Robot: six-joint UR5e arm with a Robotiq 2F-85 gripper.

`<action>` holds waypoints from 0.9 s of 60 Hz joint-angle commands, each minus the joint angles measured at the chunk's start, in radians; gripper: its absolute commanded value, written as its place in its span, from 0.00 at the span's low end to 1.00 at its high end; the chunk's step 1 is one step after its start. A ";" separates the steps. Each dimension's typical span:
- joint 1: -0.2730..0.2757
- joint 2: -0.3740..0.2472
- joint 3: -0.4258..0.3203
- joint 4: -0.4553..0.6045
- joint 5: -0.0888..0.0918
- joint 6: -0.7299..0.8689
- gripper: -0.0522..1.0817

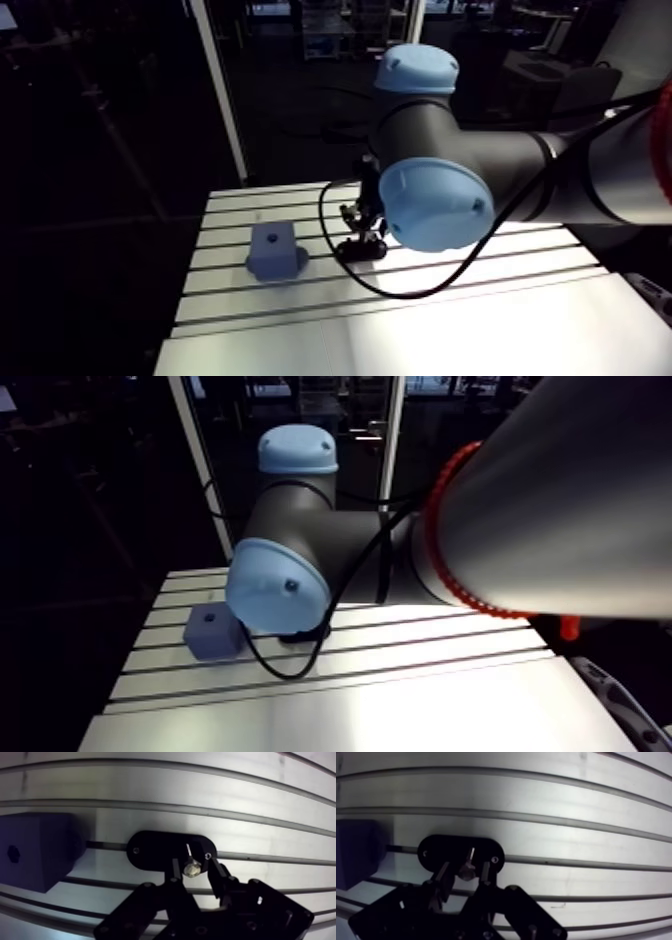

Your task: Pick up the M10 bolt and insert it into the hex recess until seated.

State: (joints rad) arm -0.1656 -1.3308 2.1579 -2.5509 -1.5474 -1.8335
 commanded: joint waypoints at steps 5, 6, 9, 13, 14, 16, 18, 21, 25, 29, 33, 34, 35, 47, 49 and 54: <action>0.001 0.000 0.000 0.000 0.003 0.000 0.57; 0.001 0.001 0.000 0.000 0.003 0.000 0.57; 0.001 0.002 0.000 0.002 0.003 0.000 0.57; 0.001 0.002 0.000 0.002 0.004 0.000 0.57; 0.001 0.002 0.000 0.002 0.004 0.000 0.57; 0.001 0.002 0.000 0.002 0.004 0.000 0.58; 0.000 0.003 0.000 0.002 0.004 0.000 0.58; 0.000 0.006 0.000 0.002 0.004 0.000 0.58; 0.000 0.006 0.000 0.003 0.005 0.000 0.59; 0.000 0.006 0.000 0.003 0.005 0.000 0.59; 0.000 0.006 0.000 0.003 0.005 0.000 0.59; 0.000 0.006 0.000 0.003 0.005 0.000 0.59; 0.000 0.006 0.000 0.003 0.005 0.000 0.59; 0.000 0.006 0.000 0.002 0.005 0.000 0.61; 0.000 0.006 0.000 0.003 0.005 0.000 0.61; 0.000 0.006 0.000 0.002 0.005 0.000 0.61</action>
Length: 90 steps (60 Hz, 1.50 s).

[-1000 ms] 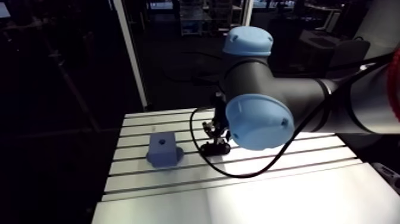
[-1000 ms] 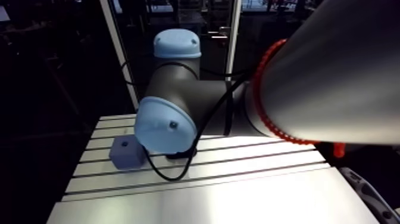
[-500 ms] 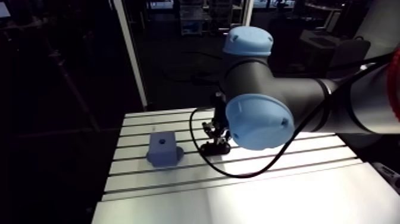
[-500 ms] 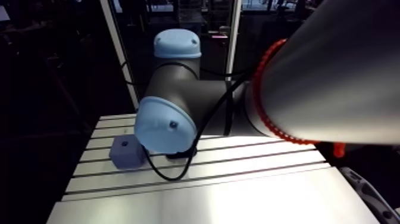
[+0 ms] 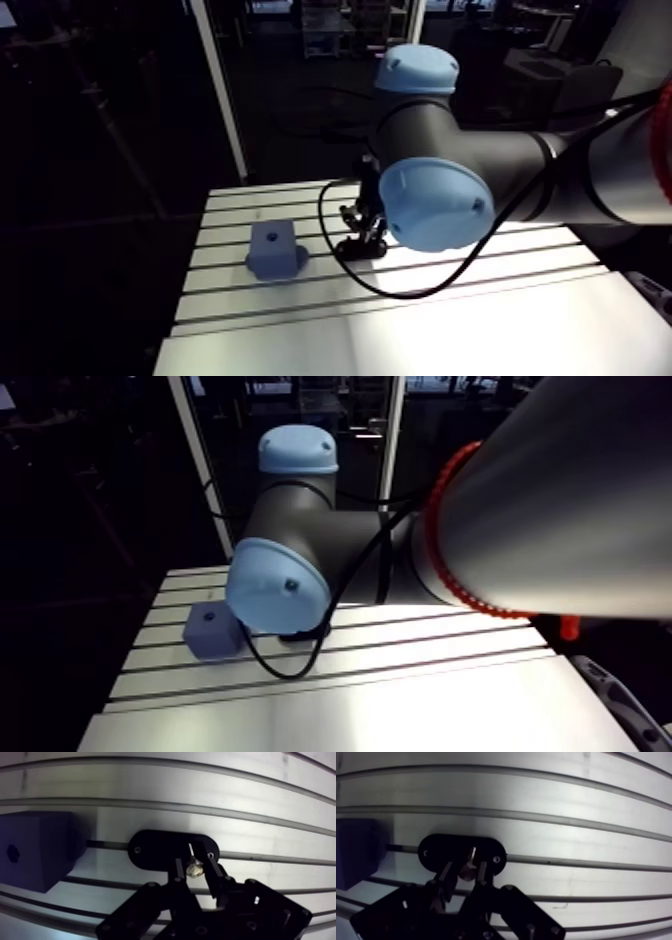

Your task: Pick up the M10 bolt and insert it into the hex recess until seated.

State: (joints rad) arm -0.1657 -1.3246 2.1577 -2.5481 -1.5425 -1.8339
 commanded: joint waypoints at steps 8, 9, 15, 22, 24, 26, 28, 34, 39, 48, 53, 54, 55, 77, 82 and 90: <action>0.000 0.000 0.000 0.001 0.000 0.000 0.62; 0.000 0.000 0.000 0.001 0.000 0.000 0.62; 0.000 0.000 0.000 0.000 0.000 0.000 0.62; 0.000 0.000 0.000 -0.001 0.000 0.000 0.64; 0.000 0.000 0.000 -0.001 0.000 0.000 0.64; 0.000 0.000 0.000 0.000 0.000 0.000 0.64; 0.000 0.001 0.000 -0.001 0.000 0.000 0.64; 0.000 0.002 -0.001 -0.001 0.000 0.000 0.65; 0.000 0.002 -0.002 -0.001 0.001 0.000 0.67; 0.000 0.002 -0.002 0.001 0.000 0.000 0.68; 0.000 0.002 -0.002 0.001 0.000 0.000 0.70; -0.001 0.002 -0.002 0.001 0.001 0.000 0.70; -0.001 0.002 -0.002 0.001 0.001 0.000 0.70; -0.003 -0.010 -0.006 0.005 0.000 0.000 0.73; 0.000 -0.015 -0.009 0.007 0.000 0.000 0.73; 0.000 -0.030 -0.014 0.025 0.000 0.000 0.74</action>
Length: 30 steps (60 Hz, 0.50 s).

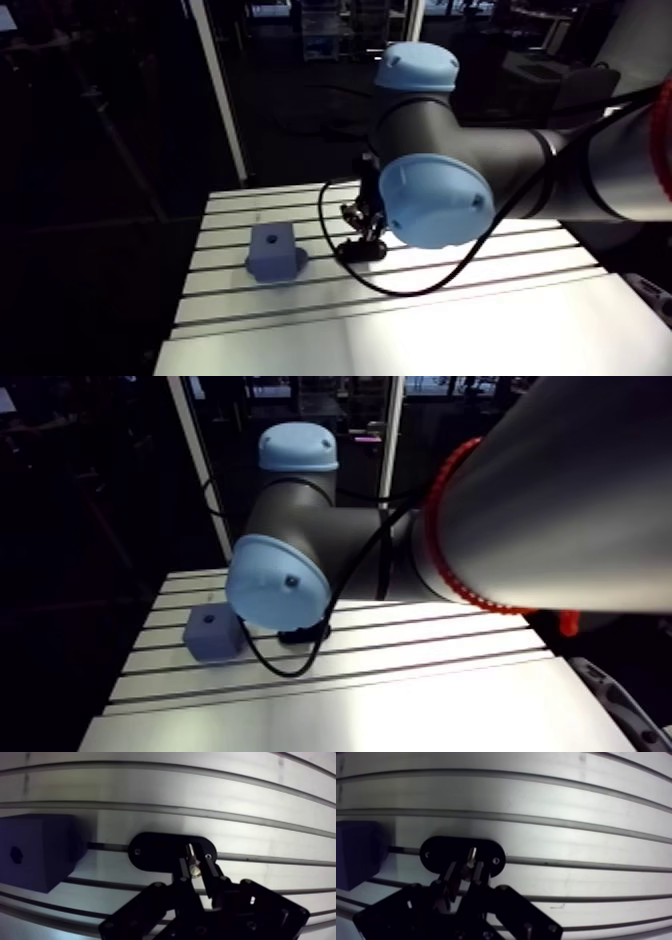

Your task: Pick up the M10 bolt and insert it into the hex recess until seated.

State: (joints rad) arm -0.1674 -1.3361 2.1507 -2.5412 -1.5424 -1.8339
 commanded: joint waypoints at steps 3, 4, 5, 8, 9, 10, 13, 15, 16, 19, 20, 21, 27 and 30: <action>0.002 -0.027 -0.008 0.026 0.001 0.000 0.75; 0.002 -0.032 -0.011 0.027 0.003 0.000 0.75; 0.002 -0.032 -0.011 0.027 0.003 0.000 0.75; 0.003 -0.043 -0.014 0.035 0.003 0.000 0.75; 0.003 -0.043 -0.014 0.035 0.003 0.000 0.75; 0.003 -0.047 -0.018 0.039 0.003 0.000 0.75; 0.003 -0.052 -0.022 0.044 0.003 0.000 0.75; 0.003 -0.063 -0.028 0.056 0.003 0.001 0.75; 0.003 -0.063 -0.028 0.056 0.003 0.001 0.75; 0.003 -0.075 -0.038 0.069 0.003 0.003 0.75; 0.003 -0.075 -0.038 0.069 0.003 0.003 0.75; 0.003 -0.078 -0.043 0.078 0.003 0.004 0.75; 0.005 -0.096 -0.062 0.110 0.006 0.005 0.75; 0.005 -0.113 -0.084 0.145 0.009 0.006 0.76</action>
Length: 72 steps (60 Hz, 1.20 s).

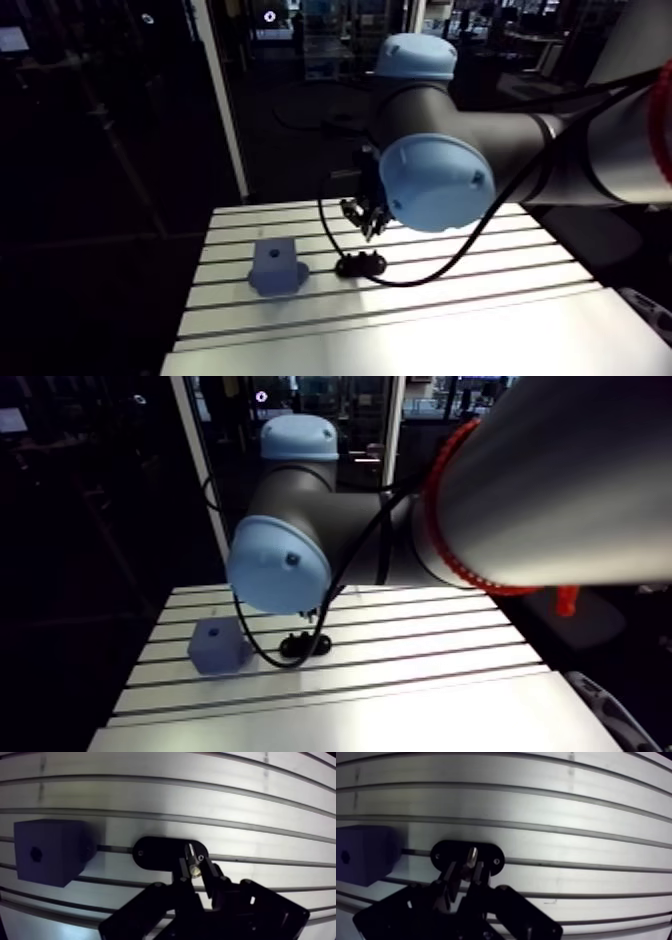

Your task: Pick up the M10 bolt and insert it into the hex recess until seated.

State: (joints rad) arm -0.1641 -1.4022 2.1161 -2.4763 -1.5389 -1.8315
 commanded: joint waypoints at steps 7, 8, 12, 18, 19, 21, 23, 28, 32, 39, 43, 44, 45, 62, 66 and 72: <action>0.006 -0.075 -0.099 0.172 0.011 0.002 0.77; 0.007 -0.085 -0.119 0.204 0.013 -0.002 0.77; 0.010 -0.102 -0.160 0.263 0.016 -0.005 0.80; 0.026 -0.108 -0.226 0.334 0.023 -0.010 0.81; 0.029 -0.108 -0.242 0.359 0.021 -0.015 0.81; 0.033 -0.108 -0.259 0.391 0.022 -0.025 0.81; 0.039 -0.107 -0.279 0.425 0.020 -0.036 0.81; 0.047 -0.106 -0.320 0.495 0.018 -0.053 0.81; 0.063 -0.104 -0.377 0.609 0.015 -0.071 0.81; 0.087 -0.096 -0.417 0.695 0.006 -0.075 0.81; 0.104 -0.092 -0.429 0.723 0.003 -0.075 0.81; 0.111 -0.090 -0.431 0.729 -0.002 -0.076 0.81; 0.121 -0.090 -0.432 0.736 -0.009 -0.084 0.81; 0.242 -0.041 -0.480 0.833 -0.088 -0.183 0.81; 0.257 -0.031 -0.476 0.823 -0.105 -0.217 0.81; 0.275 -0.015 -0.493 0.822 -0.117 -0.242 0.81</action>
State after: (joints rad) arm 0.0596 -1.4485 1.6491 -1.6694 -1.6211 -2.0131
